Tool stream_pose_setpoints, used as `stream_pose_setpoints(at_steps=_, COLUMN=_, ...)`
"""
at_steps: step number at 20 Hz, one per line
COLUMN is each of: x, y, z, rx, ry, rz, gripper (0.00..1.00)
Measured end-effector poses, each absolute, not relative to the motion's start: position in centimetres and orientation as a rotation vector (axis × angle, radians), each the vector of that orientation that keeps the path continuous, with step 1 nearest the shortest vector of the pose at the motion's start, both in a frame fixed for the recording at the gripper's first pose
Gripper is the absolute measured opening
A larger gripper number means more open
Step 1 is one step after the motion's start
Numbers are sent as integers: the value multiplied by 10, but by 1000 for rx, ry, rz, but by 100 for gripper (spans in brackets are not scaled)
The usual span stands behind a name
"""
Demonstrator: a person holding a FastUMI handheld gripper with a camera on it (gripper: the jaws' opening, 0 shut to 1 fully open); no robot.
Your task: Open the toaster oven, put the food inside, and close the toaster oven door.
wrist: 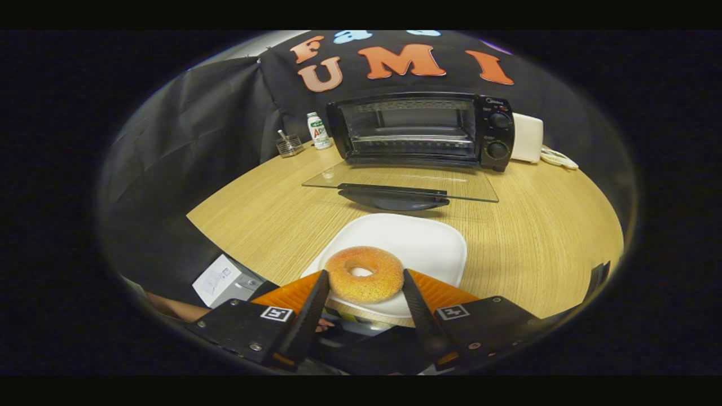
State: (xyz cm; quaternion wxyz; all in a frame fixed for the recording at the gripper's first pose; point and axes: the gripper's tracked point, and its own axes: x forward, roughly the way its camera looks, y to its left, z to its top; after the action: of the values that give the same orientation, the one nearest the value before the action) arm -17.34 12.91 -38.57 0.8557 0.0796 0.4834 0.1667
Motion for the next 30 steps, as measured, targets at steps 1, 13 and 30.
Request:
stream_pose_setpoints(at_steps=1, x=-168, y=129, z=-382, rx=188, ry=999, rz=340, gripper=71)
stream_pose_setpoints(at_steps=13, x=-76, y=161, z=-320, rx=701, ry=786, rz=360, gripper=67)
stream_pose_setpoints(at_steps=30, x=106, y=142, z=-333, rx=970, ry=655, rz=188, gripper=66)
